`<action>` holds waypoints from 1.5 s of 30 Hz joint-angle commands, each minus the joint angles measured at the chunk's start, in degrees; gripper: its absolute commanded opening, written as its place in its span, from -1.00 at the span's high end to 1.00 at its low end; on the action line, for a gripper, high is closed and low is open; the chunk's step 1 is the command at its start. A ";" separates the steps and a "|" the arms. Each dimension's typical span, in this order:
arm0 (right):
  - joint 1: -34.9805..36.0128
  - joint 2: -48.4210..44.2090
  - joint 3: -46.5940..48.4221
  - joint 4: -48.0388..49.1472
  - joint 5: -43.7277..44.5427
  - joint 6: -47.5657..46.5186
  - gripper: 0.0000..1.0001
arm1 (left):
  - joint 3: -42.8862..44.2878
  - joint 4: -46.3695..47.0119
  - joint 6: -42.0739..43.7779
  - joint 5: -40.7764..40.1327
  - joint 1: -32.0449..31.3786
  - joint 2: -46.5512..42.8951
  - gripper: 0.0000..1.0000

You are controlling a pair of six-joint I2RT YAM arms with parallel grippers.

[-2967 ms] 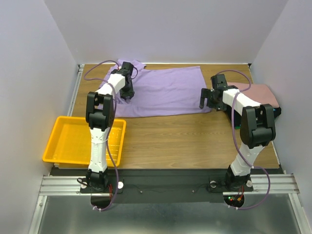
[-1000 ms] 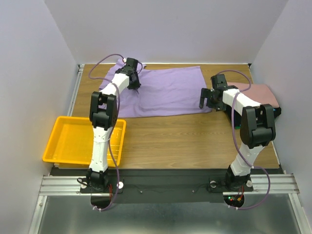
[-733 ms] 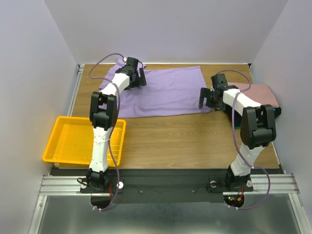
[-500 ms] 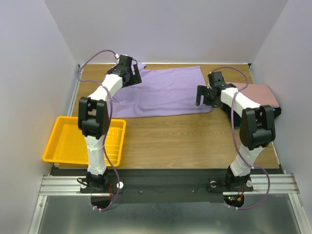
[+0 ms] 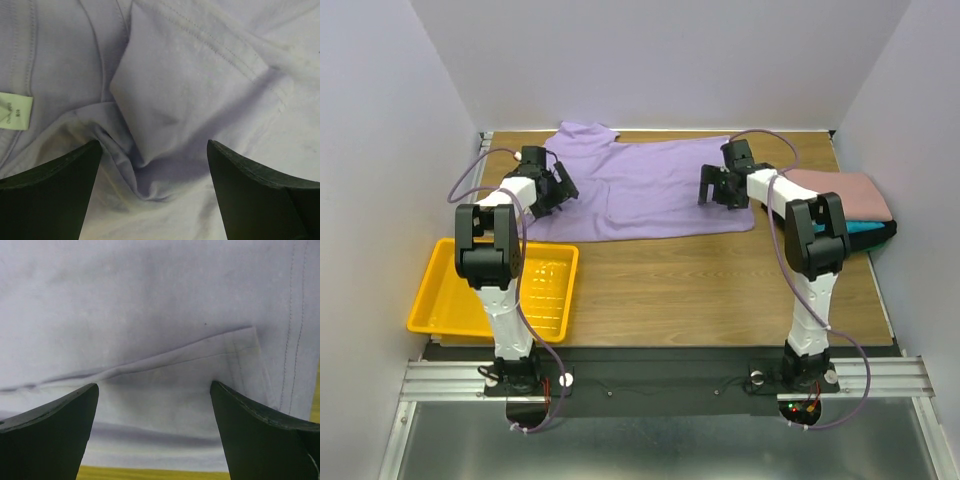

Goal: Fold and stack the t-shirts
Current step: Fold the tshirt

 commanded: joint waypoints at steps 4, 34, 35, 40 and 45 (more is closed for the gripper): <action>-0.29 -0.93 -5.74 1.57 6.73 4.06 -1.00 | 1.46 0.99 -0.05 1.52 -0.13 1.37 -0.97; -1.08 -15.96 -25.09 -1.59 2.87 11.63 -1.00 | -1.10 -19.85 -3.12 -16.24 1.36 -5.39 -0.97; -1.08 -15.97 -23.78 -1.68 3.21 11.18 -1.00 | 0.13 -19.68 -3.21 -16.24 1.36 -5.39 -0.97; -1.08 -15.53 -14.74 -1.95 4.53 8.81 -1.00 | 9.62 -17.74 -3.12 -12.64 1.45 -3.90 -0.97; -1.08 -13.60 -4.19 -1.77 7.77 8.98 -1.00 | 22.27 -14.85 -0.76 -10.63 1.19 -1.62 -0.97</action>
